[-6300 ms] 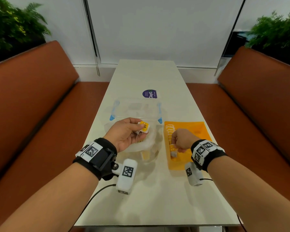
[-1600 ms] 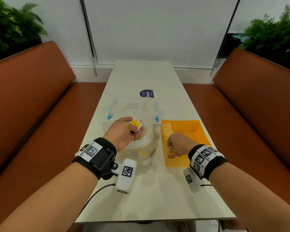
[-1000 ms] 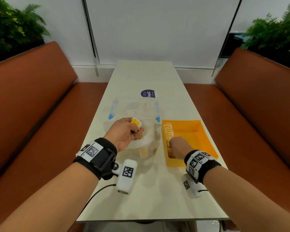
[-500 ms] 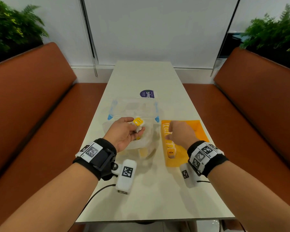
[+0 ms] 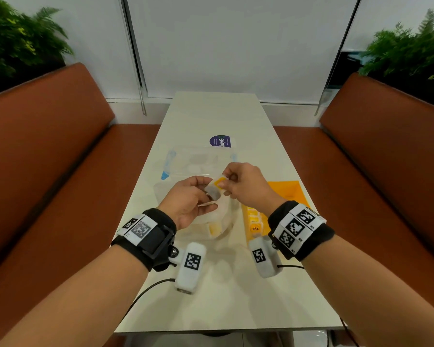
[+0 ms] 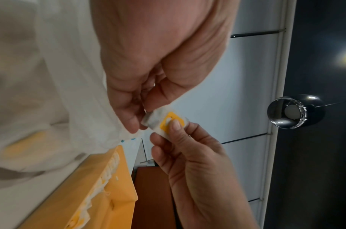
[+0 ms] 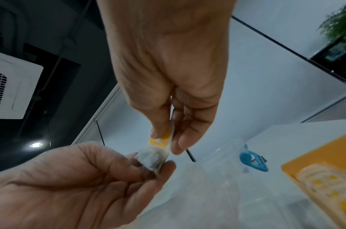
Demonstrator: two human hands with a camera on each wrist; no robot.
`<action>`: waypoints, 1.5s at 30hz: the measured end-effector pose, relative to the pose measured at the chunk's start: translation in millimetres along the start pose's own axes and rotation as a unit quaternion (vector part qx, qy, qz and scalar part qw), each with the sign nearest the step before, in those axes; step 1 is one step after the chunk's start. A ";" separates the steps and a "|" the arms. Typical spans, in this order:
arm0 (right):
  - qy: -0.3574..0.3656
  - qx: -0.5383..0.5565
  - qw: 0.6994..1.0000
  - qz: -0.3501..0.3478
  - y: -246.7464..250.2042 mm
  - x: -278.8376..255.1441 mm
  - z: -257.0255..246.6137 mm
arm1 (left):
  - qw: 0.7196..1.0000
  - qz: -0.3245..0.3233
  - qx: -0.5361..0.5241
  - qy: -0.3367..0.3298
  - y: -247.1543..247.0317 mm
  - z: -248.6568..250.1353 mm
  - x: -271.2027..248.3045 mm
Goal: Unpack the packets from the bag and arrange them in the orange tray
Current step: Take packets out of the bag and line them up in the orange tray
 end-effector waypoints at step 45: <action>0.137 -0.351 0.920 -0.104 -61.4 13.7 -25.6 | 0.849 0.231 0.473 -0.041 63.6 29.0 -0.2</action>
Point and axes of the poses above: each hand's wrist, its own x-axis towards the middle knuckle, its own y-axis out of the back of the hand, z = x × y, the point moved 3 cm from there along x, towards the middle knuckle, and after that the axes turned 2 degrees about -y, right-handed, at the moved point
